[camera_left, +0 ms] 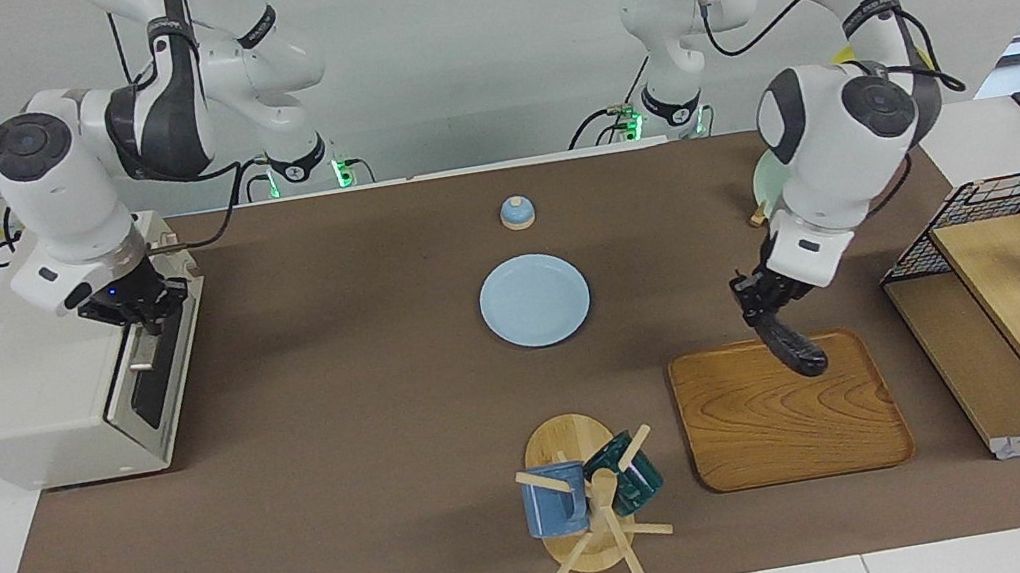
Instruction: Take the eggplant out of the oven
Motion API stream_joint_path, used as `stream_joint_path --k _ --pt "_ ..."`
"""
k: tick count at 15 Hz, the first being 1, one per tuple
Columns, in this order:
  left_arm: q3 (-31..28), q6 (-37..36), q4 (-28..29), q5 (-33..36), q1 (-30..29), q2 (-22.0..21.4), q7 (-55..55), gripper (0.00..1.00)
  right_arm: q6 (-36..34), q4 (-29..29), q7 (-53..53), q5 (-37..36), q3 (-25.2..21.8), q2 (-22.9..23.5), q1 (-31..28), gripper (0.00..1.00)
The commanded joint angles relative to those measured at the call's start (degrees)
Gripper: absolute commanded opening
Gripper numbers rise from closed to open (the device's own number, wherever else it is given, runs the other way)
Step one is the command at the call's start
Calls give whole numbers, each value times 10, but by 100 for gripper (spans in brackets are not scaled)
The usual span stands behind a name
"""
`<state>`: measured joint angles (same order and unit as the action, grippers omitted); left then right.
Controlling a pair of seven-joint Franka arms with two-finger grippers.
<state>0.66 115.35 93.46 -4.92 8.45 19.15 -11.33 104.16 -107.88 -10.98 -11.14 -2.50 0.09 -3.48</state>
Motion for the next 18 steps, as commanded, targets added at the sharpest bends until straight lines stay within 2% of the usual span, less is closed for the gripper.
stream_joint_path --k 1,3,4,5,6,7,11,12,13,15,18 --pt "7 -30 -123 -1 -25 105 35 0 -80 95 -9 22 10 15 3 0" --pt "6 -22 -178 -1 -26 167 49 0 -116 130 -9 37 11 16 1 0" --pt "6 -10 -187 -2 -26 185 60 0 -120 135 -6 53 10 16 3 0" --pt "6 15 -181 1 -27 185 67 0 -122 130 -5 57 11 14 3 12" --pt "6 25 -162 1 -26 182 73 0 -134 130 -7 58 11 14 3 42" --pt "6 34 -145 0 -22 176 76 0 -141 132 -6 64 12 14 4 99" --pt "6 37 -132 -1 -26 169 99 0 -154 136 1 84 13 17 5 100" --pt "6 37 -128 -1 -27 165 103 59 -155 137 3 84 13 18 5 100" --pt "6 30 -127 -1 -27 164 104 100 -153 136 13 85 12 14 11 100" --pt "6 12 -133 -1 -27 163 105 100 -155 130 59 85 1 8 36 100" --pt "6 4 -134 -2 -29 150 105 100 -168 130 61 84 -10 6 53 100"
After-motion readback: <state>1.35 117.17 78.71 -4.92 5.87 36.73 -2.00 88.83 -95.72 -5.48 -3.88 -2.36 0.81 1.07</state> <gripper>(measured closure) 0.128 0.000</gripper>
